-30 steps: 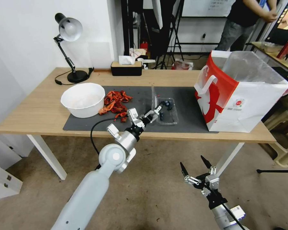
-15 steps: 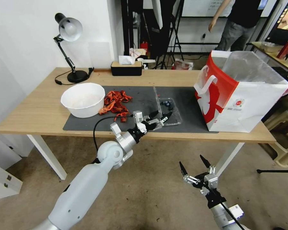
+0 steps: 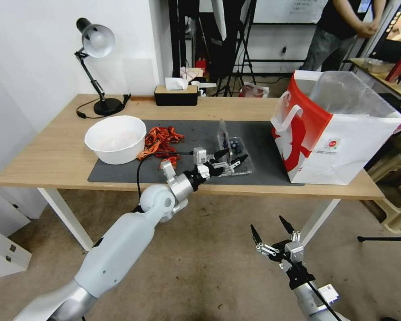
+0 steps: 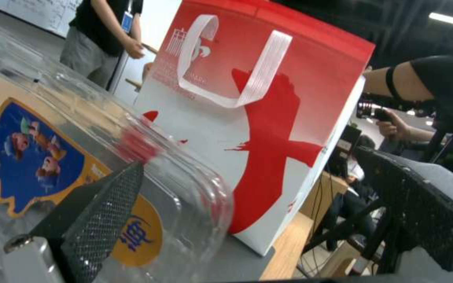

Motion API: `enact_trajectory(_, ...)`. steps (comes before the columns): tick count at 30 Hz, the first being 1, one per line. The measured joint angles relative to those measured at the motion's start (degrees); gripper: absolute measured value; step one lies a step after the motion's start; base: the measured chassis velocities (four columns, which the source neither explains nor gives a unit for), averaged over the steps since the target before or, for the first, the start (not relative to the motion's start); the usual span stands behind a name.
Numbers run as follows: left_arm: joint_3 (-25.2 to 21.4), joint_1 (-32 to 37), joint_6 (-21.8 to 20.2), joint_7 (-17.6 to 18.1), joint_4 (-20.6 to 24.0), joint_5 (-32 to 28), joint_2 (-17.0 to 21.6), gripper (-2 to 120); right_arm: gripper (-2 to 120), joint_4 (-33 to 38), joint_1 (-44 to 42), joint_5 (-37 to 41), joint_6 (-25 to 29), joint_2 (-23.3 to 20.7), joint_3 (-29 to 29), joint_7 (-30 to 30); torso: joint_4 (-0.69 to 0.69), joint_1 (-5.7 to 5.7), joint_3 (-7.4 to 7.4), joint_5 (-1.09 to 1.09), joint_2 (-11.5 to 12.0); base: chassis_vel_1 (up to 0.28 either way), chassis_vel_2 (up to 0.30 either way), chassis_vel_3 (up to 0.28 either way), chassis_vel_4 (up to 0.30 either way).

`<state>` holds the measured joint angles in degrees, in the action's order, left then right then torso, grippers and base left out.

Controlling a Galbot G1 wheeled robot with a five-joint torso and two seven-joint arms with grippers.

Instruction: Close the takeout container lid, then place the container into the takeout bag.

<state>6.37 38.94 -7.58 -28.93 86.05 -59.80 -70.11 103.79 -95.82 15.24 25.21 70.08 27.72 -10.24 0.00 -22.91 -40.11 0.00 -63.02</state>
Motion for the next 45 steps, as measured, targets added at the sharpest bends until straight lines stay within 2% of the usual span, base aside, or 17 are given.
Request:
enact_trajectory(5, 1.6, -2.0, -0.3, 2.1, -1.4, -3.0, -0.8, 100, 100, -0.1, 0.0, 0.0, 0.0, 0.0, 0.2, 0.0, 0.00, 0.00, 0.01, 0.00, 0.0, 0.000, 0.000, 0.000, 0.000)
enact_trajectory(9, 2.3, -3.1, -0.9, 5.1, -2.5, -6.8, -1.9, 91, 100, -0.2, -0.1, 0.1, 0.0, 0.0, 0.3, 0.0, -0.01, 0.00, 0.01, 0.00, 0.0, 0.000, 0.000, 0.000, 0.000)
enact_trajectory(12, 2.8, -3.6, -1.5, 9.5, -3.2, -10.2, -2.9, 78, 100, -0.2, -0.1, 0.1, 0.1, 0.0, 0.4, 0.0, 0.00, -0.01, 0.01, 0.00, 0.0, 0.000, 0.000, 0.000, 0.000)
enact_trajectory(13, 3.0, -3.9, -1.8, 13.2, -3.3, -12.1, -3.4, 71, 100, -0.3, -0.3, 0.2, 0.2, 0.0, 0.4, 0.0, 0.00, -0.01, 0.01, 0.00, 0.0, 0.000, 0.000, 0.000, 0.000)
enact_trajectory(14, 3.0, -3.9, -1.8, 13.2, -3.3, -12.1, -3.4, 71, 100, -0.3, -0.3, 0.2, 0.2, 0.0, 0.4, 0.0, 0.00, -0.01, 0.01, 0.00, 0.0, 0.000, 0.000, 0.000, 0.000)
enact_trajectory(17, 3.0, -4.2, -2.5, 19.3, -3.1, -14.8, -4.6, 58, 100, -0.3, -0.6, 0.2, 0.4, 0.0, 0.5, 0.0, 0.00, -0.01, 0.01, 0.00, 0.0, 0.000, 0.000, 0.000, 0.000)
enact_trajectory(18, 3.0, -4.2, -2.5, 19.3, -3.1, -14.8, -4.6, 58, 100, -0.3, -0.6, 0.2, 0.4, 0.0, 0.5, 0.0, 0.00, -0.01, 0.01, 0.00, 0.0, 0.000, 0.000, 0.000, 0.000)
enact_trajectory(22, 3.2, -4.0, -2.8, 22.1, -2.6, -16.2, -5.4, 39, 100, -0.4, -1.1, 0.1, 0.8, 0.1, 0.5, -0.3, 0.00, -0.01, 0.01, 0.00, 0.0, 0.000, 0.000, 0.000, 0.000)
enact_trajectory(23, 3.2, -4.0, -2.8, 22.1, -2.6, -16.2, -5.4, 39, 100, -0.4, -1.1, 0.1, 0.8, 0.1, 0.5, -0.3, 0.00, -0.01, 0.01, 0.00, 0.0, 0.000, 0.000, 0.000, 0.000)
enact_trajectory(25, 3.4, -3.7, -2.9, 23.0, -2.3, -16.6, -5.8, 29, 100, -0.4, -1.3, 0.0, 0.9, 0.1, 0.5, -0.3, 0.00, -0.01, 0.01, 0.00, 0.0, 0.000, 0.000, 0.000, 0.000)
enact_trajectory(27, 3.4, -3.5, -2.9, 23.5, -2.2, -16.7, -5.9, 25, 100, -0.3, -1.4, 0.0, 1.0, 0.1, 0.5, -0.3, 0.00, -0.01, 0.01, 0.00, 0.0, 0.000, 0.000, 0.000, 0.000)
enact_trajectory(30, 3.6, -3.2, -3.2, 25.3, -2.0, -16.6, -6.4, 11, 100, -0.1, -1.8, -0.1, 1.1, 0.1, 0.5, -0.4, 0.00, -0.01, 0.01, 0.00, 0.0, 0.000, 0.000, 0.000, 0.000)
enact_trajectory(31, 3.6, -3.2, -3.2, 25.3, -2.0, -16.6, -6.4, 11, 100, -0.1, -1.8, -0.1, 1.1, 0.1, 0.5, -0.4, 0.00, -0.01, 0.01, 0.00, 0.0, 0.000, 0.000, 0.000, 0.000)
enact_trajectory(33, 3.8, -3.1, -3.5, 26.3, -1.7, -16.4, -6.5, 2, 100, 0.1, -2.0, -0.1, 1.2, 0.0, 0.6, -0.4, 0.00, -0.01, 0.01, 0.00, 0.0, 0.000, 0.000, 0.000, 0.000)
enact_trajectory(39, 4.5, -3.4, -5.1, 29.6, -1.0, -14.7, -6.5, 0, 100, 0.8, -2.4, -0.3, 1.2, 0.0, 0.6, -0.4, 0.00, -0.01, 0.01, 0.00, 0.0, 0.000, 0.000, 0.000, 0.000)
enact_trajectory(43, 5.5, -4.1, -8.9, 35.6, -0.4, -11.5, -6.1, 0, 100, 2.6, -2.6, 0.2, 0.1, 0.1, 0.6, -0.5, 0.00, -0.01, 0.01, 0.00, 0.0, 0.000, 0.000, 0.000, 0.000)
enact_trajectory(45, 5.7, -4.2, -9.7, 36.8, -0.2, -10.9, -5.9, 0, 100, 3.3, -2.7, 0.6, -0.3, 0.0, 0.6, -0.5, 0.00, -0.01, 0.01, 0.00, 0.0, 0.000, 0.000, 0.000, 0.000)
